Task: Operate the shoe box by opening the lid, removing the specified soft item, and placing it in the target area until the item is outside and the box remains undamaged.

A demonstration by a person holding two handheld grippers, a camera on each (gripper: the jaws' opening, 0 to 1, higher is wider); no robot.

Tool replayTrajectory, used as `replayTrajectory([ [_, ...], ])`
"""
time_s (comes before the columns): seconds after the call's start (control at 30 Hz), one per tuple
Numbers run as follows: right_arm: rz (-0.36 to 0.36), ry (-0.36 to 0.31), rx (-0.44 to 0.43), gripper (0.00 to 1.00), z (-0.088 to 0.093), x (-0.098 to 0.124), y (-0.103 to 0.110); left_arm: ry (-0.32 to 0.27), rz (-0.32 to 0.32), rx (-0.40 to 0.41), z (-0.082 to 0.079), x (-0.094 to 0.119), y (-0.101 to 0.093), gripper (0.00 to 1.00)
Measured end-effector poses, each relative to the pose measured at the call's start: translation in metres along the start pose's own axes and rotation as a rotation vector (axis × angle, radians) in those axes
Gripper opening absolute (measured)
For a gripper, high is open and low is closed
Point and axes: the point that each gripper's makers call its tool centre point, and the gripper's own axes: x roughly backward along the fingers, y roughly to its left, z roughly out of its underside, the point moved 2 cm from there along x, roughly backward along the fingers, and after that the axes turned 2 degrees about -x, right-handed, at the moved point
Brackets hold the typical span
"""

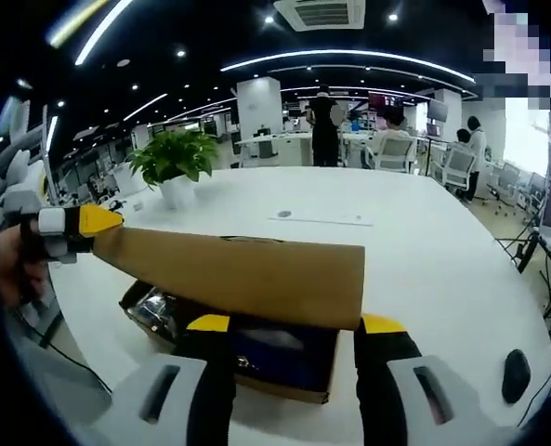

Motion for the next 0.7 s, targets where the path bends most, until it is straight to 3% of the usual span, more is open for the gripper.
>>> replayTrajectory([
  [0.17,0.009,0.010,0.030,0.48,0.002,-0.006,-0.003,-0.009,0.028,0.003,-0.001,0.003,0.001,0.64],
  [0.23,0.020,-0.056,0.099,0.52,-0.011,-0.008,-0.006,-0.008,0.048,0.013,0.001,0.006,0.003,0.66],
  [0.33,0.023,-0.044,0.110,0.54,-0.012,-0.008,-0.005,-0.058,0.146,0.046,-0.001,0.011,-0.006,0.72],
  [0.47,0.021,-0.065,0.083,0.54,-0.016,-0.009,-0.004,-0.055,0.143,0.014,0.004,0.019,-0.001,0.76],
  [0.6,0.022,-0.067,0.112,0.53,-0.015,-0.012,0.001,-0.061,0.154,0.009,0.008,0.025,0.004,0.78],
  [0.7,0.031,-0.066,0.133,0.54,-0.013,-0.015,0.001,-0.061,0.196,0.017,0.012,0.030,0.004,0.76],
])
